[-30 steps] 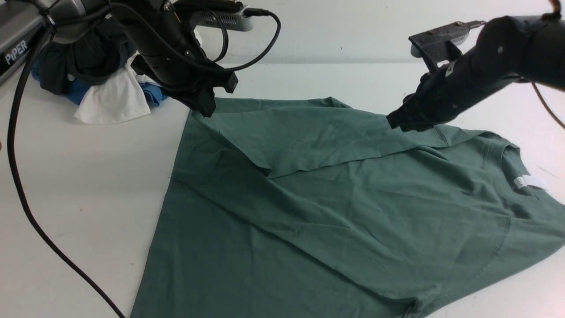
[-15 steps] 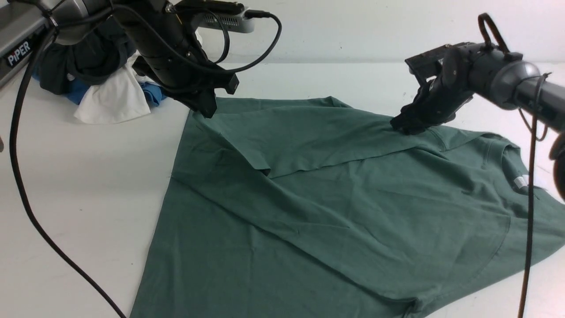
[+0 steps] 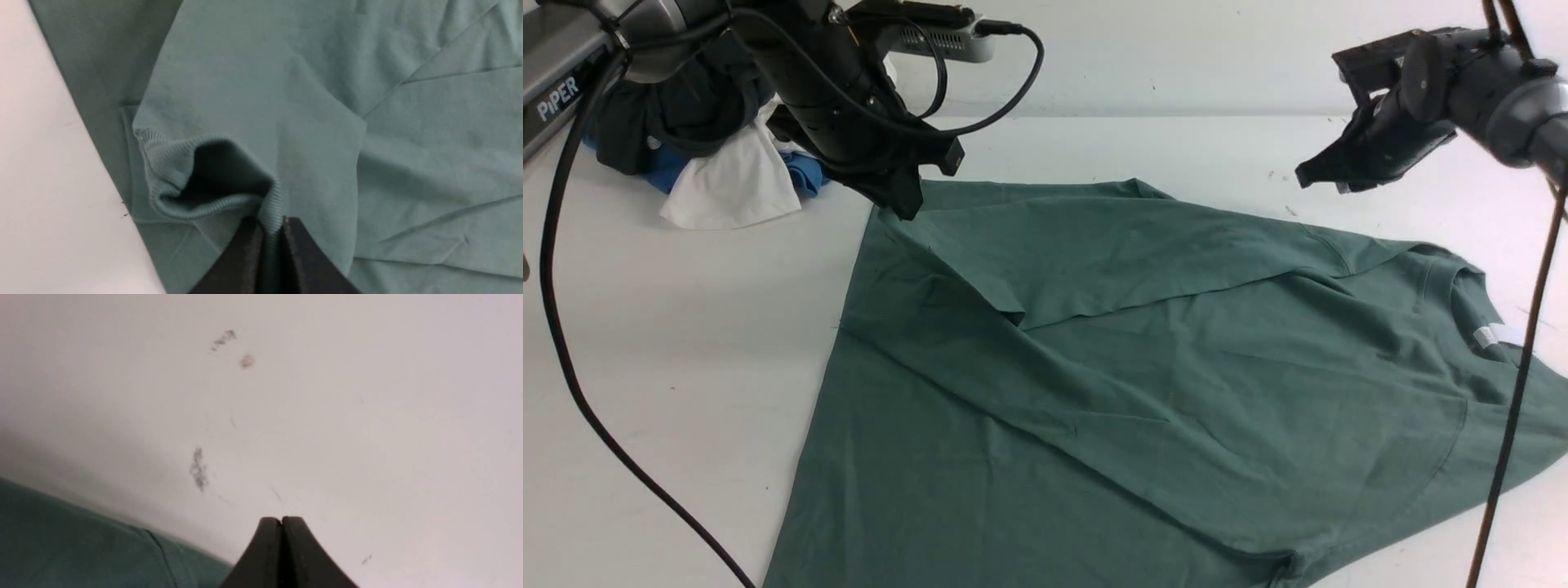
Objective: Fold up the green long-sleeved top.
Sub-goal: Use the left arm to drag and drop the cuff onto the cuff closest to the left arm, then use both arms simultaneously to clamp the lower edge of the clothing fabric
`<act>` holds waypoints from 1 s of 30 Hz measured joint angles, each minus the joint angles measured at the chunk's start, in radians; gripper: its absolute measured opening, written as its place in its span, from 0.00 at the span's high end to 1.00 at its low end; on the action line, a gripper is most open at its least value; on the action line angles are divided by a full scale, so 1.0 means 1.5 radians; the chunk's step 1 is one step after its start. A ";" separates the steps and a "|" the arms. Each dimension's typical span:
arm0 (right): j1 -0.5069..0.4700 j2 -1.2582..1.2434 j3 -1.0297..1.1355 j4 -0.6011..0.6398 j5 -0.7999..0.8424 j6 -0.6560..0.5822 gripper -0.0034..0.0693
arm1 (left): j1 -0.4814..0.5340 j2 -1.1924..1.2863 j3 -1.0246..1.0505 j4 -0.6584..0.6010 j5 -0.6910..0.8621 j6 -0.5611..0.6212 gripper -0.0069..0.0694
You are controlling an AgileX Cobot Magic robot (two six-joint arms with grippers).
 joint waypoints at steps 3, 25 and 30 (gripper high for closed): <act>-0.007 0.000 0.000 0.024 0.033 -0.022 0.97 | 0.000 0.003 0.013 0.042 0.001 0.000 0.86; 0.012 -0.301 0.052 0.234 0.202 -0.147 0.97 | -0.014 -0.092 0.246 0.073 -0.008 0.005 0.40; 0.038 -0.336 0.153 0.253 0.204 -0.165 0.97 | -0.014 -0.084 0.344 0.080 -0.058 -0.007 0.40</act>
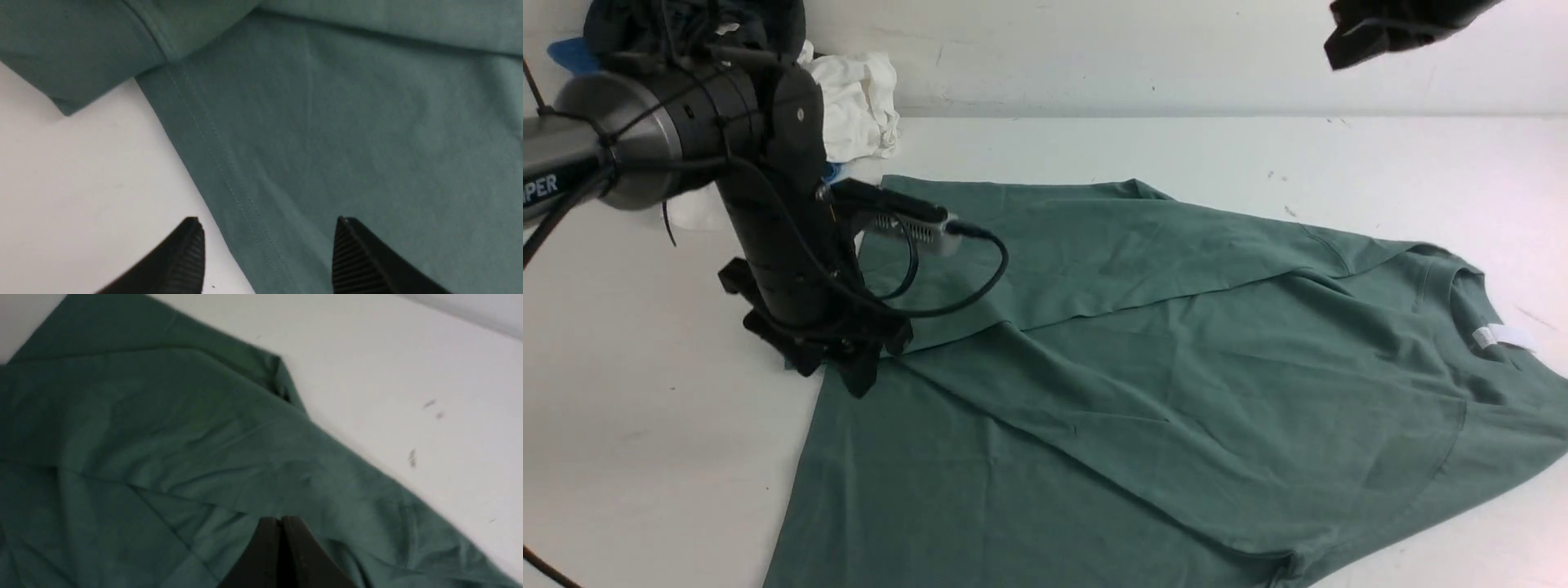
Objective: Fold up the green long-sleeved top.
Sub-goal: Use both arms simultaneously to clamp the lower edge of the clothing fabric
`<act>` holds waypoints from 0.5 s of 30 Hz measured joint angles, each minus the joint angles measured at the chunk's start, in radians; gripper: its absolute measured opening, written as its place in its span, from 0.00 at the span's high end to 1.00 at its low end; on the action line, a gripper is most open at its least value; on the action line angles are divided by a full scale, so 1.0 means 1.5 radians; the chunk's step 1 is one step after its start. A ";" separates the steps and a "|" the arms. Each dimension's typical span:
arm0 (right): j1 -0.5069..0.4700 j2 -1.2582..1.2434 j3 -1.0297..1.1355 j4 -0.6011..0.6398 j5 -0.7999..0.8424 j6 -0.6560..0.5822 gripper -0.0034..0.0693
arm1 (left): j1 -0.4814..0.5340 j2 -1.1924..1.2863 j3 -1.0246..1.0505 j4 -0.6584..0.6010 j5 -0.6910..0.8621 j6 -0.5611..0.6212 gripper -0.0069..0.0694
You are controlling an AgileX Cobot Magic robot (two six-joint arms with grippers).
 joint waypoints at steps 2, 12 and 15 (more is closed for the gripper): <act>0.001 0.012 0.042 -0.002 -0.008 0.000 0.97 | 0.000 0.000 0.009 -0.002 0.002 0.000 0.40; 0.001 0.116 0.137 -0.052 -0.208 -0.002 0.76 | 0.000 0.000 0.010 -0.019 -0.013 0.005 0.40; 0.001 0.156 0.137 -0.053 -0.275 -0.002 0.61 | 0.000 0.000 0.010 -0.030 -0.031 0.006 0.40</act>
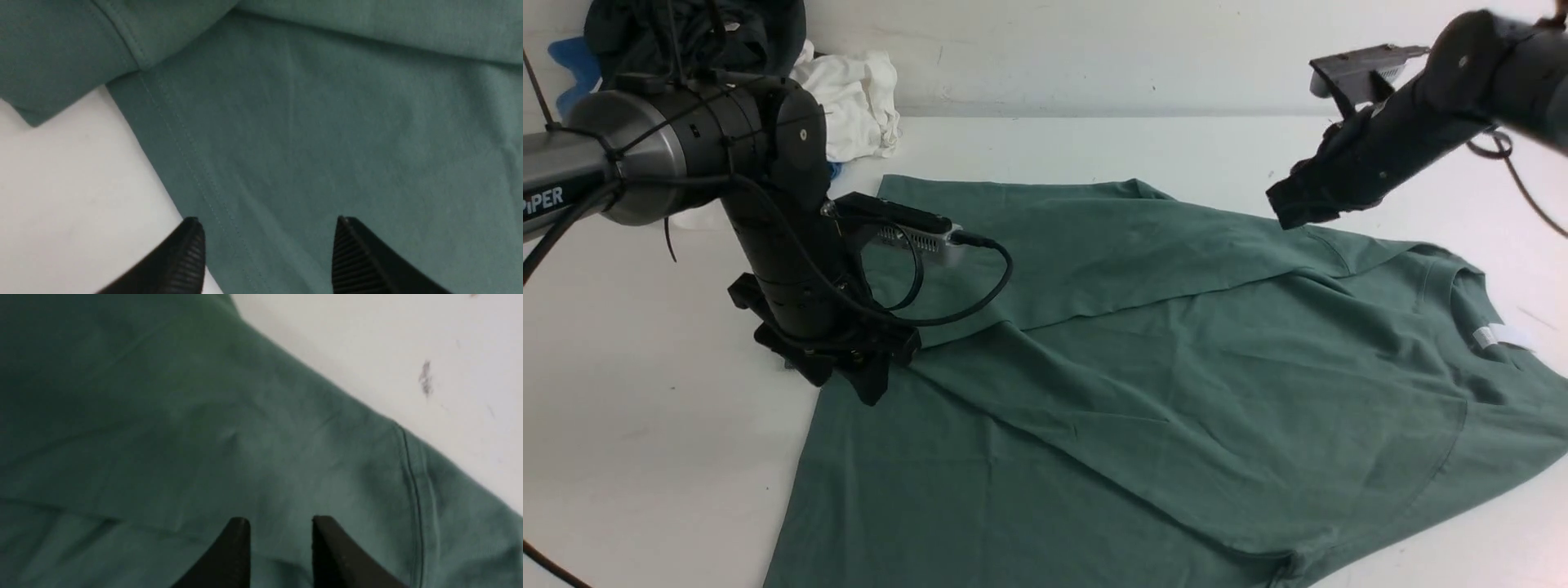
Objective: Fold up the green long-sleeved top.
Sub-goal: Use both arms simultaneously to clamp the lower edge of the clothing fabric
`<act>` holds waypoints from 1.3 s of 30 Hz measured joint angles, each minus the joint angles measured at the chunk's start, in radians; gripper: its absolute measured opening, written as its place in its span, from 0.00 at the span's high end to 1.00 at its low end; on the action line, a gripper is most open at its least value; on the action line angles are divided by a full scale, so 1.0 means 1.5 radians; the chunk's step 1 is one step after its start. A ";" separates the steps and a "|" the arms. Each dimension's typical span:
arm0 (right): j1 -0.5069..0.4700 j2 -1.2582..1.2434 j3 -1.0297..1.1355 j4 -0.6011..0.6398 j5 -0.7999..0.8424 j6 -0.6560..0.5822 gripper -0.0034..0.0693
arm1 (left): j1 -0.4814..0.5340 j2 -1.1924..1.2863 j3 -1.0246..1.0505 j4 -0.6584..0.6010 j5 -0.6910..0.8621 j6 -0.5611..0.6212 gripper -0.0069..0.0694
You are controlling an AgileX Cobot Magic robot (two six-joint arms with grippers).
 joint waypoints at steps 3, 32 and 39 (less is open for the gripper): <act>0.000 0.039 0.000 0.006 -0.042 0.000 0.45 | -0.003 0.000 0.000 -0.013 -0.002 0.000 0.40; 0.001 0.100 -0.104 -0.050 -0.007 -0.005 0.57 | -0.022 0.090 0.003 -0.022 -0.003 0.000 0.40; -0.019 0.100 -0.156 -0.050 -0.010 0.063 0.45 | -0.049 0.092 0.003 -0.015 -0.003 0.000 0.40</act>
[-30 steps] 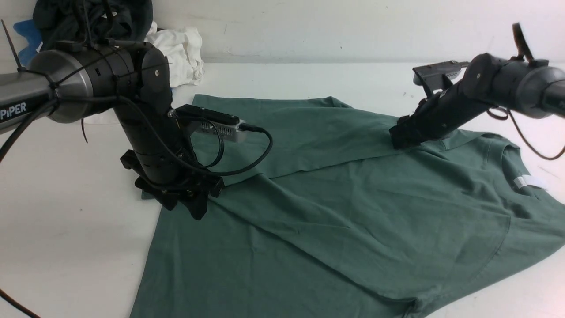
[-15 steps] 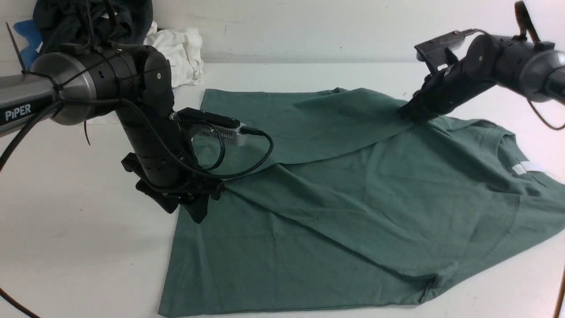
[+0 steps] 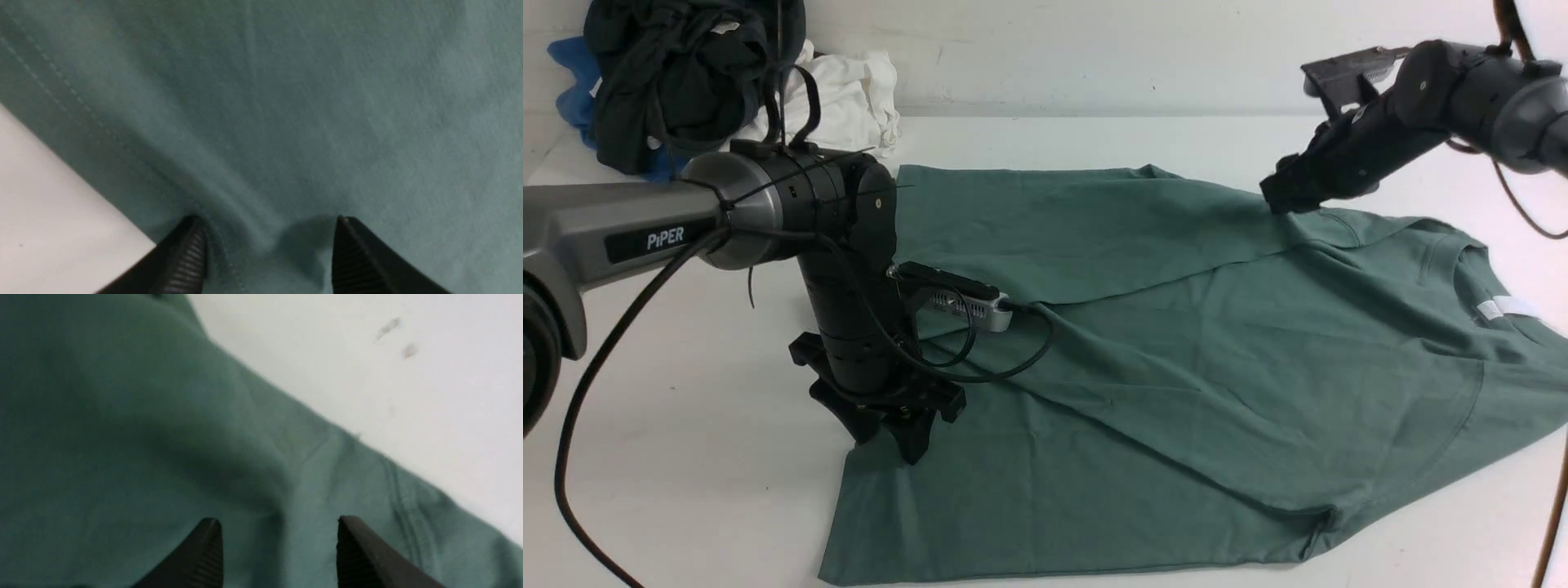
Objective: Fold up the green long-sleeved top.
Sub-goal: Use both arms simultaneously to clamp the lower edge of the clothing fabric
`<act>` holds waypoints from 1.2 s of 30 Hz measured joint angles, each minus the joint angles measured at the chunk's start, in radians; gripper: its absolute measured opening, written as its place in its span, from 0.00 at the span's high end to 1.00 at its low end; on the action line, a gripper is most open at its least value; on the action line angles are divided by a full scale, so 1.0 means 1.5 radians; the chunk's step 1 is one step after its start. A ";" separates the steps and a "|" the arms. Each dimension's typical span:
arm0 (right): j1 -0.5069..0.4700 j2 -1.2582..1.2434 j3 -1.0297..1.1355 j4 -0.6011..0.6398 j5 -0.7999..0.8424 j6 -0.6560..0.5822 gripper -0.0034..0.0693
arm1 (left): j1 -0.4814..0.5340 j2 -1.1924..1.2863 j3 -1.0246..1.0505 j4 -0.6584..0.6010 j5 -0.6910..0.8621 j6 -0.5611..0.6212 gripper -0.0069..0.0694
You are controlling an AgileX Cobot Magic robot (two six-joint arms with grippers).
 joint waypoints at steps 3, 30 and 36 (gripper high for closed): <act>-0.017 0.000 -0.010 0.000 -0.010 0.024 0.45 | -0.003 0.000 0.000 0.008 -0.001 0.000 0.40; -0.040 0.092 -0.117 -0.061 -0.009 0.038 0.94 | -0.003 0.011 -0.008 0.026 -0.005 -0.013 0.64; -0.055 0.099 -0.117 -0.062 -0.017 0.038 0.94 | -0.004 0.012 -0.009 0.048 -0.001 -0.039 0.64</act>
